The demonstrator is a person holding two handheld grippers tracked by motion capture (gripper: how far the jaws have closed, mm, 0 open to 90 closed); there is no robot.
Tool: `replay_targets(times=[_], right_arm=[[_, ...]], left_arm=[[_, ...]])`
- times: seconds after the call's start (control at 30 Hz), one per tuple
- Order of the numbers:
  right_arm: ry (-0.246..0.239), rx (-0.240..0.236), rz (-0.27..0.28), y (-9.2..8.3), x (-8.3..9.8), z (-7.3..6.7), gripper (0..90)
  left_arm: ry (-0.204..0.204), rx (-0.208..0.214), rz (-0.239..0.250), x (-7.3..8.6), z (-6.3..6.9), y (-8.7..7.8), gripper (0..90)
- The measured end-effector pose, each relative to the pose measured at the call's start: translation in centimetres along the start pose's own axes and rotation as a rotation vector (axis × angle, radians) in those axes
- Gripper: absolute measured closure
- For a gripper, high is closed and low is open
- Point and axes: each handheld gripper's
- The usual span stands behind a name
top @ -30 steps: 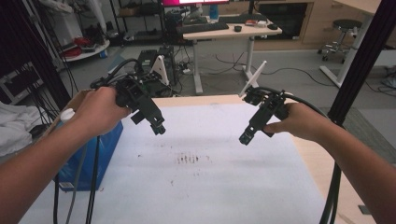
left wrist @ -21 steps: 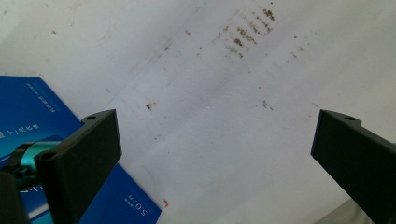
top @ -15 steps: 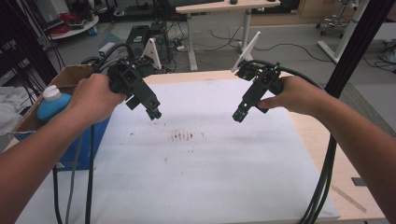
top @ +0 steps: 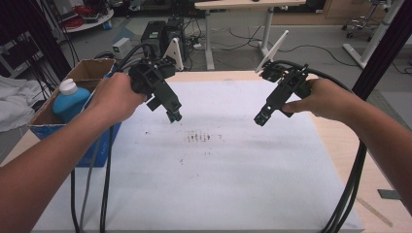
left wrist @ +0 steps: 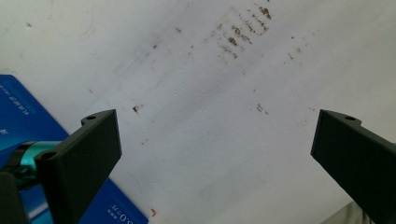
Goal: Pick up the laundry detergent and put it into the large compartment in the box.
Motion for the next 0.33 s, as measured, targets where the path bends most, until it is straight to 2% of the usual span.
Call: replay_targets(times=[0.33], right_arm=[[0.002, 0.002, 0.008, 0.1, -0.18, -0.09, 3.6]], left_arm=[[-0.017, 0.022, 0.006, 0.08, -0.53, 0.05, 1.6]])
Point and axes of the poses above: each handheld gripper's, and its own axes: y roughly forward along the jaws, x roughly out of its underside, z roughly to its right, and after that the axes turned 14 degrees about -y, right-handed
